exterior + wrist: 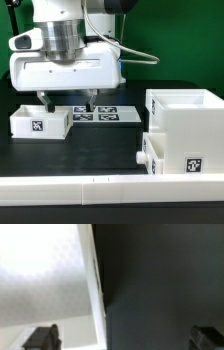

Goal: Assemble drawer

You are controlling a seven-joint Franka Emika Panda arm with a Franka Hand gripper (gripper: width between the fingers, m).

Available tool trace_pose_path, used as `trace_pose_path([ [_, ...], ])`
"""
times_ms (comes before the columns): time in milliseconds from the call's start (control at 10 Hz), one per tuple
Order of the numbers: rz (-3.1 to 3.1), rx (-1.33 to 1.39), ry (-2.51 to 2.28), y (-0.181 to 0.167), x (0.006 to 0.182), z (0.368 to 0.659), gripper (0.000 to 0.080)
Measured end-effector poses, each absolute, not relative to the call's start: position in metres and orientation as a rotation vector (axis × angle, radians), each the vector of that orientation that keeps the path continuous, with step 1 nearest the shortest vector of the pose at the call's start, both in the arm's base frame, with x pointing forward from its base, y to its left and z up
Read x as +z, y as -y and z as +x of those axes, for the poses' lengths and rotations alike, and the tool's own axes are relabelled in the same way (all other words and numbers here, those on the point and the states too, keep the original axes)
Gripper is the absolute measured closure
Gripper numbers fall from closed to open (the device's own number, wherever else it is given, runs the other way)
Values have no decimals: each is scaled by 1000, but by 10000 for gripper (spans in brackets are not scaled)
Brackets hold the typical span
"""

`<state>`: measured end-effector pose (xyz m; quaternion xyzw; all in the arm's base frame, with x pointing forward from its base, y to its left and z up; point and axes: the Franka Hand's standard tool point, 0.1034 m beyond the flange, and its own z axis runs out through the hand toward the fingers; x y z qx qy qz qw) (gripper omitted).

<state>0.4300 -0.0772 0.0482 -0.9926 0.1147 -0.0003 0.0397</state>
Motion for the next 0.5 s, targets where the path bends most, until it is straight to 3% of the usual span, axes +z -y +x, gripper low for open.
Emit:
trace_pose_path([
  [200,-3042,2,-350,77,48,429,151],
  [500,-3034,91,-387,67,29,404,151],
])
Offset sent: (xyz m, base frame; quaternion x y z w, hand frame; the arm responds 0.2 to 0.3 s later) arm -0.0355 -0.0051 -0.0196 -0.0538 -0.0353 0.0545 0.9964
